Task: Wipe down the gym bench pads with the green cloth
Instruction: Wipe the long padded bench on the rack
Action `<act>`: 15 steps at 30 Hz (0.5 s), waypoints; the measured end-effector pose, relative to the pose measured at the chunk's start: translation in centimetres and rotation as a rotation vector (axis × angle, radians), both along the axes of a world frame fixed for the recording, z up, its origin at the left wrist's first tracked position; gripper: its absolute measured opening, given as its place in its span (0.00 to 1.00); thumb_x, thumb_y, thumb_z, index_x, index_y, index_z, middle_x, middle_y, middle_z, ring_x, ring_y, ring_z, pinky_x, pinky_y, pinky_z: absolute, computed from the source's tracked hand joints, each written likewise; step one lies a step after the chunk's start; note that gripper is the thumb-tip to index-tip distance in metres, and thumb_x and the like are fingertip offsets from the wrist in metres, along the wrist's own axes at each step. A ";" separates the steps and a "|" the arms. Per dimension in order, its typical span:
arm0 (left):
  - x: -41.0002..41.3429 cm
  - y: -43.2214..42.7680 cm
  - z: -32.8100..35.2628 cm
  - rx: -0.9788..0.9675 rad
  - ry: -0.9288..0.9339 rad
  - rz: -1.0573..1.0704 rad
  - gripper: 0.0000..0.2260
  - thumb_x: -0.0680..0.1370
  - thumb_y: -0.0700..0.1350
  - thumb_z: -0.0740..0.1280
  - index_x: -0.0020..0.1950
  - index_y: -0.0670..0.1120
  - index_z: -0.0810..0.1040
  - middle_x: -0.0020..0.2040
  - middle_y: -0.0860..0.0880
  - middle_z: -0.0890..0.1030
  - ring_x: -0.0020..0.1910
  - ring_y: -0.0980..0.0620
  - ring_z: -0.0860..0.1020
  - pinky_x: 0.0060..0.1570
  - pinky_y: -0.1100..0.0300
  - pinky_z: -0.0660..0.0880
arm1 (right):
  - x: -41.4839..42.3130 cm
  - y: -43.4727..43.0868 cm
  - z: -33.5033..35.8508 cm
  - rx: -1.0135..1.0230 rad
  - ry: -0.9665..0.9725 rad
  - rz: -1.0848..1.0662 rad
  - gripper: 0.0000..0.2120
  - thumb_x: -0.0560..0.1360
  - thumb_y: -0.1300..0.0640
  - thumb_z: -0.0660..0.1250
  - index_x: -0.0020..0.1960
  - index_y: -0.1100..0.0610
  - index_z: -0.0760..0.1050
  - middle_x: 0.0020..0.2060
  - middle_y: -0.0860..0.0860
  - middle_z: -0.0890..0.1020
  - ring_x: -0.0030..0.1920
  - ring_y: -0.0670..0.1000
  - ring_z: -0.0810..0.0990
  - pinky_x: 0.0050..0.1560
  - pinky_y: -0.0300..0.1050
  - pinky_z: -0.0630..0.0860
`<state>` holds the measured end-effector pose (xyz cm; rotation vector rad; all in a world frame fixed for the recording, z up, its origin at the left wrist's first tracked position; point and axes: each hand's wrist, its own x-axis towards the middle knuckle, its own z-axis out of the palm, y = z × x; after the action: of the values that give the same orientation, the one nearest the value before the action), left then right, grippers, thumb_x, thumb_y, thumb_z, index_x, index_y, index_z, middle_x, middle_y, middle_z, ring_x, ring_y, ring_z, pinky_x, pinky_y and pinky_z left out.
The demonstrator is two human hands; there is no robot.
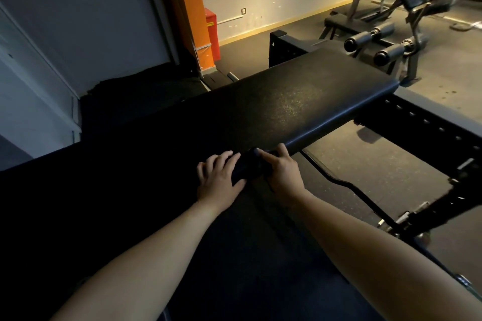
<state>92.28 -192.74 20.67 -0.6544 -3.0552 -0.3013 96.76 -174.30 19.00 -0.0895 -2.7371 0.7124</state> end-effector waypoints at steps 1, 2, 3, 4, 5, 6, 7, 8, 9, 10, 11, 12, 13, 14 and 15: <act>-0.1 0.1 -0.2 0.001 0.015 0.004 0.30 0.80 0.60 0.61 0.80 0.59 0.54 0.80 0.56 0.55 0.78 0.50 0.52 0.76 0.43 0.48 | -0.2 0.9 0.0 -0.037 -0.008 -0.026 0.28 0.76 0.52 0.62 0.76 0.46 0.65 0.62 0.51 0.66 0.56 0.50 0.76 0.57 0.45 0.79; -0.1 0.1 -0.3 0.004 0.028 0.002 0.29 0.81 0.60 0.61 0.79 0.59 0.54 0.80 0.56 0.55 0.78 0.50 0.52 0.76 0.44 0.48 | -0.4 1.7 0.0 -0.069 -0.013 -0.047 0.27 0.76 0.53 0.62 0.75 0.47 0.66 0.62 0.51 0.66 0.57 0.50 0.76 0.57 0.46 0.80; 0.0 -0.1 -0.3 0.005 0.040 -0.003 0.29 0.81 0.61 0.60 0.79 0.60 0.55 0.80 0.56 0.56 0.78 0.50 0.52 0.76 0.44 0.48 | -0.5 2.2 -0.1 -0.089 -0.015 -0.059 0.27 0.77 0.55 0.64 0.75 0.47 0.66 0.63 0.51 0.67 0.58 0.50 0.76 0.57 0.47 0.80; -0.2 -0.1 -0.4 0.007 0.048 -0.009 0.29 0.81 0.61 0.60 0.79 0.60 0.55 0.80 0.56 0.56 0.78 0.50 0.52 0.76 0.44 0.48 | -0.8 2.6 -0.4 -0.115 -0.018 -0.072 0.27 0.77 0.57 0.65 0.75 0.48 0.67 0.63 0.50 0.67 0.59 0.50 0.75 0.57 0.48 0.80; -0.2 -0.2 -0.4 0.012 0.052 -0.013 0.28 0.81 0.61 0.60 0.79 0.60 0.55 0.80 0.56 0.56 0.78 0.50 0.52 0.76 0.44 0.47 | -0.9 2.8 -0.7 -0.167 -0.021 -0.092 0.27 0.78 0.59 0.66 0.75 0.47 0.67 0.63 0.50 0.67 0.60 0.50 0.74 0.58 0.49 0.80; -0.2 -0.2 -0.4 0.017 0.048 -0.016 0.29 0.81 0.61 0.60 0.79 0.60 0.55 0.80 0.56 0.57 0.78 0.50 0.52 0.76 0.44 0.47 | -1.0 2.9 -0.8 -0.255 -0.027 -0.136 0.27 0.78 0.60 0.66 0.74 0.47 0.67 0.63 0.48 0.67 0.61 0.50 0.73 0.59 0.50 0.79; -0.3 -0.2 -0.4 0.021 0.038 -0.016 0.29 0.81 0.61 0.60 0.80 0.60 0.55 0.80 0.56 0.56 0.78 0.50 0.52 0.76 0.44 0.47 | -1.1 2.9 -0.8 -0.361 -0.032 -0.202 0.26 0.79 0.61 0.65 0.74 0.46 0.67 0.63 0.48 0.66 0.62 0.51 0.73 0.60 0.52 0.79; -0.3 -0.2 -0.4 0.019 0.029 -0.015 0.29 0.81 0.61 0.60 0.80 0.60 0.55 0.80 0.56 0.56 0.78 0.50 0.51 0.76 0.45 0.46 | -1.2 2.8 -0.7 -0.459 -0.034 -0.278 0.26 0.79 0.61 0.64 0.74 0.45 0.66 0.62 0.47 0.67 0.62 0.52 0.73 0.60 0.53 0.79; -0.3 -0.2 -0.3 0.015 0.021 -0.015 0.29 0.81 0.61 0.60 0.80 0.60 0.54 0.80 0.56 0.56 0.78 0.50 0.51 0.76 0.45 0.46 | -1.4 2.7 -0.5 -0.532 -0.031 -0.353 0.27 0.79 0.62 0.63 0.74 0.45 0.64 0.62 0.48 0.67 0.61 0.53 0.73 0.60 0.55 0.78; -0.3 -0.2 -0.3 0.013 0.018 -0.013 0.29 0.81 0.61 0.60 0.80 0.60 0.54 0.80 0.57 0.55 0.78 0.50 0.51 0.76 0.45 0.46 | -1.3 2.3 -0.2 -0.576 -0.023 -0.410 0.27 0.78 0.63 0.63 0.73 0.45 0.63 0.63 0.50 0.68 0.61 0.55 0.73 0.60 0.56 0.79; -0.3 -0.2 -0.3 0.014 0.018 -0.011 0.29 0.81 0.61 0.60 0.80 0.60 0.54 0.80 0.57 0.55 0.78 0.51 0.51 0.76 0.45 0.46 | -1.1 1.8 0.1 -0.598 -0.001 -0.433 0.28 0.78 0.64 0.64 0.72 0.44 0.62 0.64 0.51 0.68 0.61 0.56 0.74 0.57 0.55 0.80; -0.3 -0.2 -0.3 0.015 0.023 -0.009 0.29 0.81 0.61 0.60 0.79 0.60 0.55 0.80 0.57 0.56 0.78 0.50 0.51 0.75 0.45 0.46 | -0.8 1.3 0.3 -0.612 0.030 -0.415 0.29 0.77 0.65 0.64 0.72 0.45 0.62 0.64 0.51 0.68 0.61 0.55 0.74 0.54 0.51 0.80; -0.3 -0.2 -0.3 0.020 0.030 -0.007 0.29 0.81 0.60 0.61 0.79 0.60 0.55 0.79 0.57 0.56 0.78 0.50 0.52 0.75 0.45 0.46 | -0.5 0.5 0.5 -0.621 0.051 -0.361 0.29 0.76 0.66 0.65 0.71 0.45 0.63 0.65 0.51 0.67 0.59 0.51 0.74 0.51 0.46 0.80; -0.3 -0.2 -0.2 0.026 0.036 -0.005 0.29 0.80 0.59 0.62 0.79 0.60 0.56 0.79 0.56 0.57 0.78 0.50 0.52 0.75 0.45 0.47 | -0.1 -0.5 0.6 -0.611 0.047 -0.281 0.29 0.76 0.65 0.66 0.71 0.45 0.63 0.64 0.50 0.67 0.57 0.48 0.73 0.48 0.40 0.78; -0.3 -0.1 -0.2 0.026 0.042 -0.003 0.29 0.80 0.58 0.63 0.79 0.60 0.57 0.79 0.56 0.58 0.78 0.50 0.53 0.75 0.45 0.47 | 0.4 -1.6 0.6 -0.573 0.017 -0.191 0.27 0.76 0.63 0.66 0.71 0.45 0.64 0.64 0.48 0.66 0.56 0.46 0.73 0.46 0.36 0.77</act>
<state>92.01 -192.83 20.42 -0.6558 -3.0057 -0.3219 97.18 -175.87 19.57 -0.4584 -2.3793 1.3999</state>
